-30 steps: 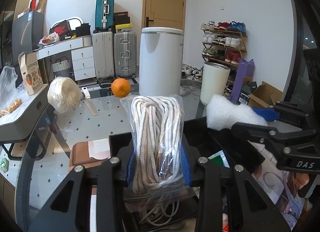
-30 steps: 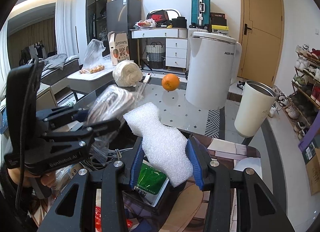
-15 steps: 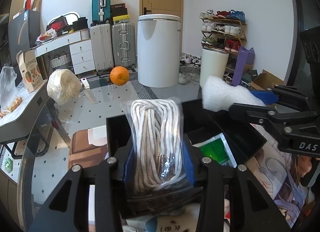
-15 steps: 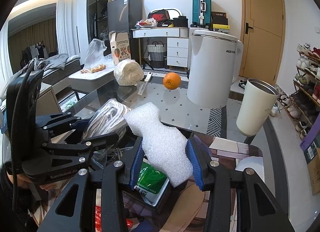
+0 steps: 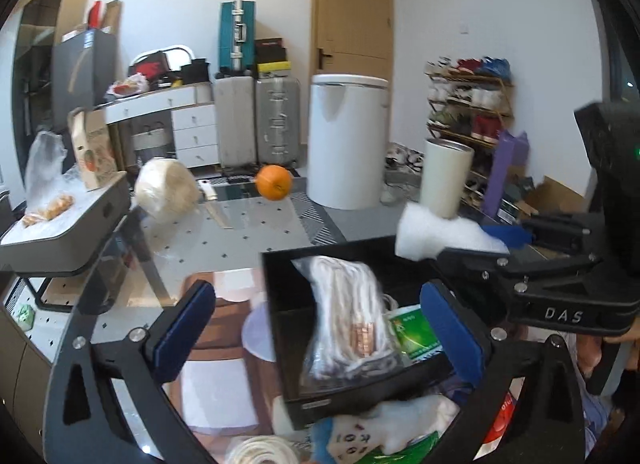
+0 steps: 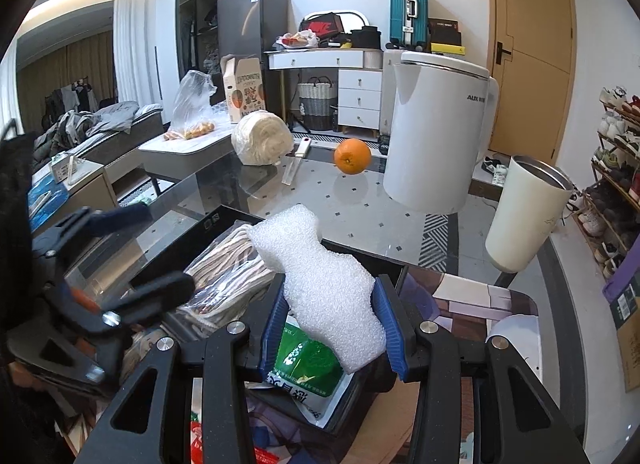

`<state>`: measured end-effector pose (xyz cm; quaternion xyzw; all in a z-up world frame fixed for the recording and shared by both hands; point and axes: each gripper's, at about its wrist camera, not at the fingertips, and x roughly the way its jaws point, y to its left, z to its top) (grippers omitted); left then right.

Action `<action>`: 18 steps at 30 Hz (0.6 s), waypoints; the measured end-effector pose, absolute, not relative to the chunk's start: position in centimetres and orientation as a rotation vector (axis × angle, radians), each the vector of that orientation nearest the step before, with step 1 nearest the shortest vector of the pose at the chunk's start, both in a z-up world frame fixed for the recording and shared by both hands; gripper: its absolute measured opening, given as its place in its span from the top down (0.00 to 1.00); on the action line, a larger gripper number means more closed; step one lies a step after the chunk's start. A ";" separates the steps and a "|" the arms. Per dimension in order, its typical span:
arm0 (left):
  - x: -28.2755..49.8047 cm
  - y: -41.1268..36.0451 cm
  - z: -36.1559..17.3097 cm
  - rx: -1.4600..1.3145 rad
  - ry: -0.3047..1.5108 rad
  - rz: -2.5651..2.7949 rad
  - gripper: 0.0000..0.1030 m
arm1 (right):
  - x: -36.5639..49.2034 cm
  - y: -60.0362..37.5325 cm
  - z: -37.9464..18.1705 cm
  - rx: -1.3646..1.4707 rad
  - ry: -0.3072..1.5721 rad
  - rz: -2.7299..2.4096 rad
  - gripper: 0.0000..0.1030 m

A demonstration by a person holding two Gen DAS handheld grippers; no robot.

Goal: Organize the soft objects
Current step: 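Lower the rope bag into the box and open the left gripper while the right holds the foam above it, then lower the white foam into the box and open the right gripper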

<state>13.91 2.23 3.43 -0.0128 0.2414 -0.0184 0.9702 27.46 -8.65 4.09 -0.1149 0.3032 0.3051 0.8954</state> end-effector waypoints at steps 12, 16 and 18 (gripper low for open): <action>13.1 4.6 2.8 -0.050 0.479 0.048 0.00 | 28.3 -6.2 2.2 -0.263 0.682 0.585 0.58; 12.9 4.4 2.5 -0.051 0.483 0.052 0.00 | 28.5 -5.1 2.0 -0.329 0.689 0.534 0.58; 12.9 4.4 2.4 -0.049 0.486 0.046 0.00 | 28.7 -4.7 2.1 -0.353 0.697 0.531 0.58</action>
